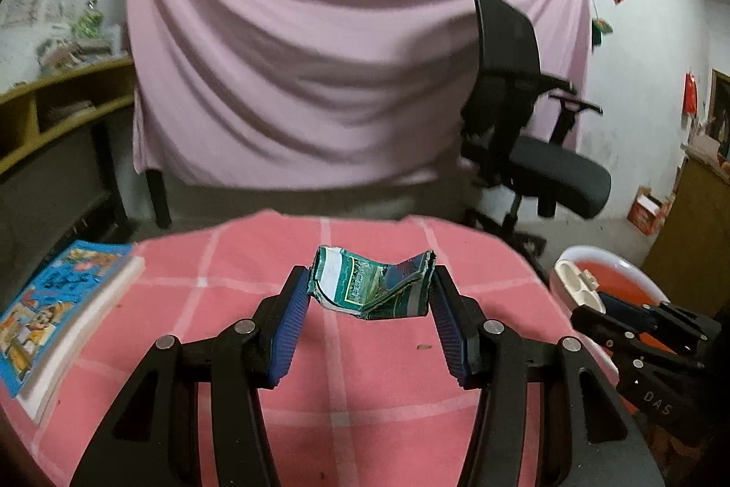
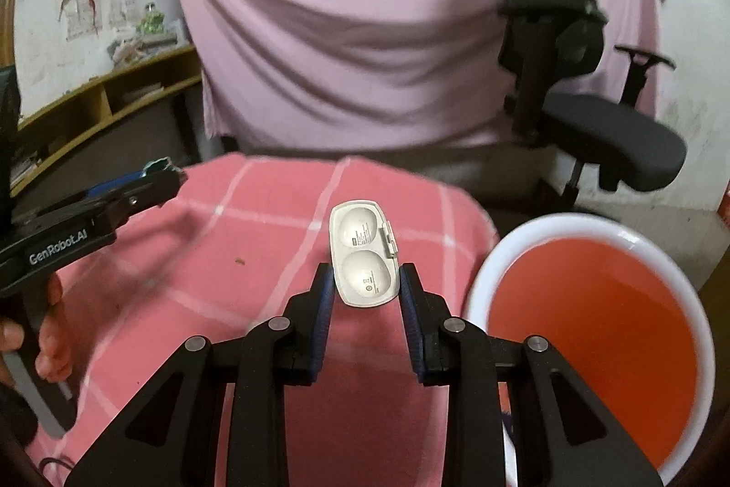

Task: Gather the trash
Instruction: 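Carry the white case and green wrapper in both grippers over the bucket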

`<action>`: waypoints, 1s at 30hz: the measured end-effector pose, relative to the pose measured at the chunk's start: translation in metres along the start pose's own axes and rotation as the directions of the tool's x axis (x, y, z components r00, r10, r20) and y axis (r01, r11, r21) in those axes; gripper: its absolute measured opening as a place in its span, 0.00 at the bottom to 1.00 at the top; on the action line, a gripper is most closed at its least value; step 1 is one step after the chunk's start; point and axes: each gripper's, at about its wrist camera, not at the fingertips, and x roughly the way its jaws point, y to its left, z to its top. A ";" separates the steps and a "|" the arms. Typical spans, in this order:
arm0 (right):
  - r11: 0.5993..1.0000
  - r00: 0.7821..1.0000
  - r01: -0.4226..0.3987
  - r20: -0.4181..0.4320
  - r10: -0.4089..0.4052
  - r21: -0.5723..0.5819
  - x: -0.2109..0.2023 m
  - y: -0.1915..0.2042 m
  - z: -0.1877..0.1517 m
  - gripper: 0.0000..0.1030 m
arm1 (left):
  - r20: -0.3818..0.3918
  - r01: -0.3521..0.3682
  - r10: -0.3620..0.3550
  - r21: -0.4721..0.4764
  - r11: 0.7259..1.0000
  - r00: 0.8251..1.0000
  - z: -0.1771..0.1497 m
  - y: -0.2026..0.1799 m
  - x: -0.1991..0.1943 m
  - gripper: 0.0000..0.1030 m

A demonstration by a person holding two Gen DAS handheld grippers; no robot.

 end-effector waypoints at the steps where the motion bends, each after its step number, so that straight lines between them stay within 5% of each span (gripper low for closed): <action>1: 1.000 1.000 0.005 0.019 -0.005 -0.001 -0.003 0.000 0.001 0.25 | 0.017 -0.002 0.002 0.001 1.000 1.000 0.000 -0.002 -0.003 0.46; 21: 0.997 0.945 0.012 0.326 -0.037 0.078 -0.053 -0.014 0.007 0.26 | 0.269 -0.015 0.008 0.025 1.000 0.963 -0.003 -0.030 -0.052 0.46; 30: 0.989 0.937 0.030 0.339 -0.079 0.147 -0.070 -0.054 0.000 0.26 | 0.188 0.096 -0.109 0.080 0.992 0.976 -0.004 -0.079 -0.055 0.46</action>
